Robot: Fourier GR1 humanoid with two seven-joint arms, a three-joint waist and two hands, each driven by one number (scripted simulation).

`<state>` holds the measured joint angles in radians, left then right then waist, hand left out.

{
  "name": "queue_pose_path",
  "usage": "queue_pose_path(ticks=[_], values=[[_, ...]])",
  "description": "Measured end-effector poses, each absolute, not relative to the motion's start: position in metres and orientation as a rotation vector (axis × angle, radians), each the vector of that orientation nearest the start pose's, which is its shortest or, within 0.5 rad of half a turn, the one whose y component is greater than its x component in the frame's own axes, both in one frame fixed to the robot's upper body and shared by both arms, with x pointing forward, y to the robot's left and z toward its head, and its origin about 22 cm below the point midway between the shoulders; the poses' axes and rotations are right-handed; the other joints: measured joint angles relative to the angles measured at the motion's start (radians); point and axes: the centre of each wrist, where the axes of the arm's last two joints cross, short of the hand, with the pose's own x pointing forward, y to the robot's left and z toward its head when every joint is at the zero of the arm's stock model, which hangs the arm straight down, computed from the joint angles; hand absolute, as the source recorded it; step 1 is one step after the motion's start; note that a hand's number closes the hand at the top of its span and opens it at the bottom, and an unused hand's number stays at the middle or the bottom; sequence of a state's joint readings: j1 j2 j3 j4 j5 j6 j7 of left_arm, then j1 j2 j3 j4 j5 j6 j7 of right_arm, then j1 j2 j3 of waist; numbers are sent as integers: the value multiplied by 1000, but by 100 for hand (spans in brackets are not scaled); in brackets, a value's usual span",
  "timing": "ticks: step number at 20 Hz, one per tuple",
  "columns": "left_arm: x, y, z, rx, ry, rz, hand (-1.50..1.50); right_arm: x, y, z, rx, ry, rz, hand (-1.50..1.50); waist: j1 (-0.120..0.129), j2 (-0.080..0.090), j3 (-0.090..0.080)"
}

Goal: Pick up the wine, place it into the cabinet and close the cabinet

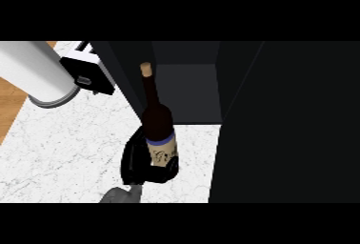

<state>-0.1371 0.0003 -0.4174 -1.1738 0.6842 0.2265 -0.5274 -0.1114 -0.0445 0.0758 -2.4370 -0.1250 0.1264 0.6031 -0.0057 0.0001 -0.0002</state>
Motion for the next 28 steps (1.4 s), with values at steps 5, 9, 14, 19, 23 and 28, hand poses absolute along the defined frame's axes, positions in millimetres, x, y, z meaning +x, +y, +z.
queue_pose_path(ticks=[5,9,14,19,23,28], values=[[243,116,-74,-378,-1560,425,150,162,-216,199,213,-1919,277,-150,-1,0,0],[252,111,-78,-367,-1567,424,150,163,-214,196,238,-1917,271,-150,-2,0,0],[264,101,-78,-373,-1596,413,150,168,-218,194,235,-1921,268,-150,-3,1,0],[289,101,-77,-358,-1611,401,150,165,-215,188,265,-1918,265,-150,-7,2,0],[310,96,-66,-339,-1619,404,150,167,-213,189,273,-1920,262,-150,-9,2,0],[327,97,-62,-322,-1603,425,150,175,-220,193,270,-1923,277,-150,-13,4,0]])
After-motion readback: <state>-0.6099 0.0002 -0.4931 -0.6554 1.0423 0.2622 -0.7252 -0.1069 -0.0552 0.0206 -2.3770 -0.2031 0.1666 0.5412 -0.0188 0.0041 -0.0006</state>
